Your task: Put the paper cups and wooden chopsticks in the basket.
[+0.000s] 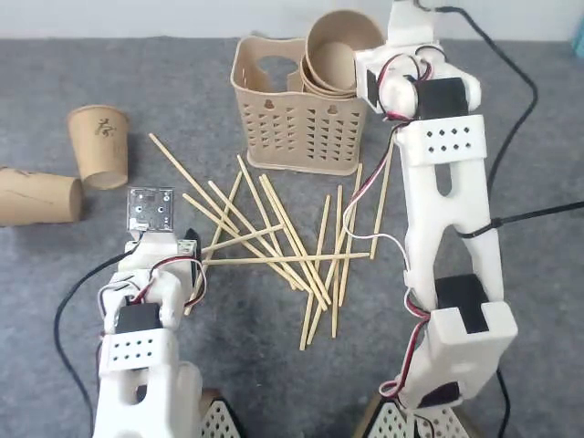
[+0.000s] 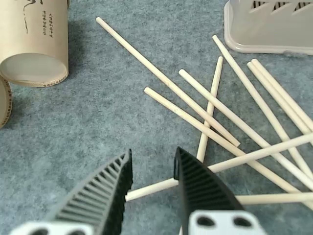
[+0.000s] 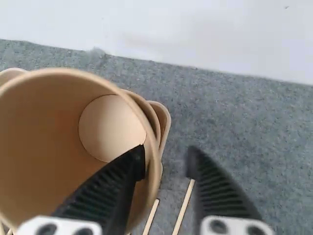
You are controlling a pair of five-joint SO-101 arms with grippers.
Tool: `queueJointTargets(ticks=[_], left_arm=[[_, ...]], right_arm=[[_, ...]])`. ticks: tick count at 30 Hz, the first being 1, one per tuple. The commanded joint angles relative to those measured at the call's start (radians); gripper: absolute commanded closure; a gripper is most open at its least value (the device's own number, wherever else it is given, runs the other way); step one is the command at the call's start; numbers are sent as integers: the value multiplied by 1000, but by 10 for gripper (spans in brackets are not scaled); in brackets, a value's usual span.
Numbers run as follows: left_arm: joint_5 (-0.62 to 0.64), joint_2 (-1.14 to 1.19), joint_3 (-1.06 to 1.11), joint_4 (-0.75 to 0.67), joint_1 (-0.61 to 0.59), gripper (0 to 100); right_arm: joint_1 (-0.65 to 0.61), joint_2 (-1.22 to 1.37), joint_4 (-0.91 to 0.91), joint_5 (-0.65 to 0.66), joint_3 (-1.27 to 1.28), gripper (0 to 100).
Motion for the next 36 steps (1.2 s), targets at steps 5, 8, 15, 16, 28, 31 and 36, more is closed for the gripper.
queueJointTargets(ticks=[5, 8, 15, 16, 28, 31, 36], left_arm=[[-8, 3, -28, -28, 2, 862], [-8, 3, -28, -28, 2, 862], [-6, 3, -28, -28, 0, 862], [-6, 3, -28, -28, -3, 862], [-3, -2, -28, -26, -6, 863], [-3, -2, -28, -23, -6, 863], [-3, -2, -28, -23, -6, 863]], right_arm=[[16, -242, 159, 15, -100, 724], [15, -363, 257, 15, -109, 724], [2, -456, 538, 17, -48, 887], [12, -456, 562, 20, -20, 944], [245, -720, 145, 81, 1106, 991], [251, -898, -16, 138, 1415, 991], [259, -1096, -38, 212, 1629, 991]])
